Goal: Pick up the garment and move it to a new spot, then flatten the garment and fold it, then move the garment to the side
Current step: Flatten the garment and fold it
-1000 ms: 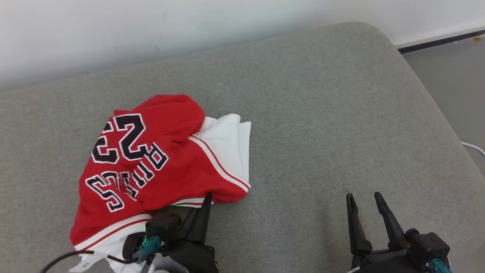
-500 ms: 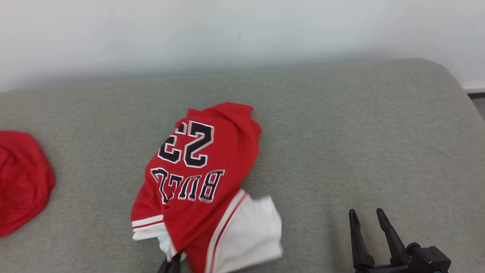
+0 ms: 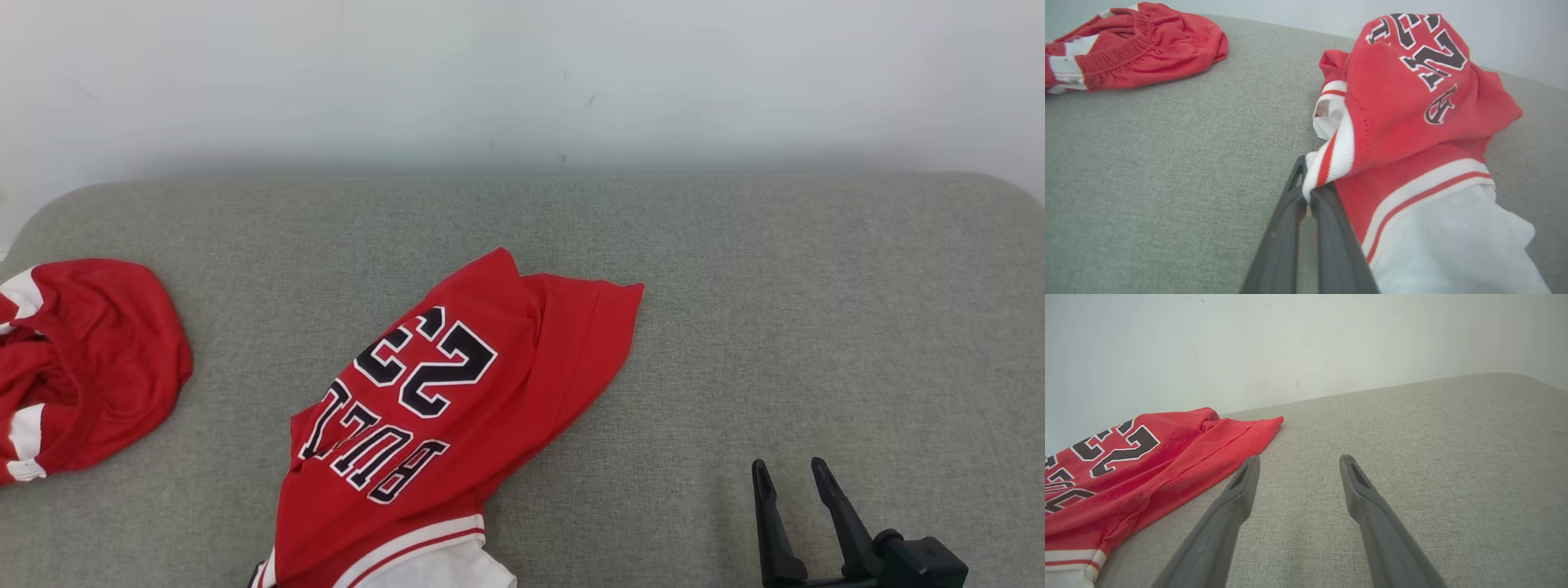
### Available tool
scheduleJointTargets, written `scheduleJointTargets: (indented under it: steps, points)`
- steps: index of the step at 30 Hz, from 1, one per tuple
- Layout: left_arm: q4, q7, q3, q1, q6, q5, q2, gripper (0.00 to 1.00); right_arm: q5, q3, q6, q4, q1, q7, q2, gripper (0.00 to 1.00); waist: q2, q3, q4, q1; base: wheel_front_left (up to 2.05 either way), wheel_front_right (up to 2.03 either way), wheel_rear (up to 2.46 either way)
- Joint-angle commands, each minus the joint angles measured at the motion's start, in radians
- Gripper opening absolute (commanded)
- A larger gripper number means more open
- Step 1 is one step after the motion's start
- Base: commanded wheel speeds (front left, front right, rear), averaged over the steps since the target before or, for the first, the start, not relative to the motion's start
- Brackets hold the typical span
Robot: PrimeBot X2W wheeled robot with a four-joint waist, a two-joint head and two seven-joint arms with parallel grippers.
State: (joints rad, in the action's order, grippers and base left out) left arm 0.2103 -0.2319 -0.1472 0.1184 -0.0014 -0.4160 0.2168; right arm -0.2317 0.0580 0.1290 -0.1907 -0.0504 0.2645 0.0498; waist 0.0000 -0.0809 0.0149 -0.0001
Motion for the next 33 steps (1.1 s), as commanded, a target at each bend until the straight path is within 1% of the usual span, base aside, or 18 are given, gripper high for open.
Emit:
scheduleJointTargets:
  steps: [1,2,3,4,8,12,15,19,21,24,29,33]
  points:
    - [0.016,-0.005,-0.003,-0.011,-0.006,0.001,-0.004,0.00,0.007,-0.002,0.004,-0.003,-0.011,0.002,0.001,1.00,0.0000,0.003,0.001,0.0001,0.00,0.00,0.00]
    - [0.025,-0.008,-0.005,-0.018,-0.004,0.000,-0.010,0.00,0.009,-0.003,0.004,-0.002,-0.011,0.002,0.001,1.00,0.0000,0.004,0.001,0.0001,0.00,0.00,0.00]
    - [0.033,-0.011,-0.006,-0.022,-0.003,-0.001,-0.016,0.40,0.010,-0.004,0.004,-0.002,-0.011,0.002,0.001,1.00,0.0000,0.005,0.001,0.0001,0.00,0.00,0.00]
    - [0.042,-0.014,-0.007,-0.022,-0.001,0.000,-0.022,1.00,0.010,-0.006,0.004,-0.001,-0.011,0.002,0.001,1.00,0.0000,0.005,0.001,0.0001,0.00,0.00,0.00]
    - [0.062,-0.028,0.000,-0.011,0.000,0.003,-0.055,1.00,0.012,-0.010,0.004,0.003,-0.009,0.002,0.001,1.00,0.0000,0.006,0.014,0.0001,0.00,0.00,0.00]
    - [0.051,-0.033,0.031,0.011,0.010,0.001,-0.086,1.00,0.014,-0.015,0.004,0.005,-0.010,0.002,0.001,1.00,0.0000,0.003,0.031,0.0001,0.00,0.00,0.00]
    - [0.042,-0.033,0.040,0.027,-0.009,0.008,-0.111,1.00,0.015,-0.017,0.004,0.005,-0.006,0.002,0.001,1.00,0.0000,0.000,0.042,0.0001,0.00,0.00,0.00]
    - [0.066,-0.034,0.032,0.035,-0.034,0.012,-0.131,1.00,0.017,-0.015,0.004,0.003,0.002,0.002,0.001,1.00,0.0000,-0.006,0.051,0.0001,0.00,0.00,0.00]
    - [0.085,-0.034,0.027,0.023,-0.047,0.013,-0.139,1.00,0.016,-0.014,0.004,0.002,0.005,0.002,0.001,1.00,0.0000,-0.009,0.051,0.0001,0.00,0.00,0.00]
    - [0.085,-0.034,0.032,-0.010,-0.061,0.041,-0.144,1.00,0.017,-0.009,0.004,0.002,0.005,0.002,0.001,1.00,0.0000,-0.012,0.049,0.0001,0.00,0.00,0.00]
    - [-0.004,-0.033,0.077,-0.054,-0.071,0.065,-0.153,1.00,0.020,-0.012,0.004,0.003,0.009,0.002,0.001,1.00,0.0000,-0.019,0.038,0.0001,0.00,0.00,0.00]
    - [-0.015,-0.033,0.079,-0.099,-0.085,0.072,-0.153,1.00,0.020,-0.015,0.004,0.003,0.010,0.002,0.001,1.00,0.0000,-0.025,0.033,0.0001,0.00,0.00,0.00]
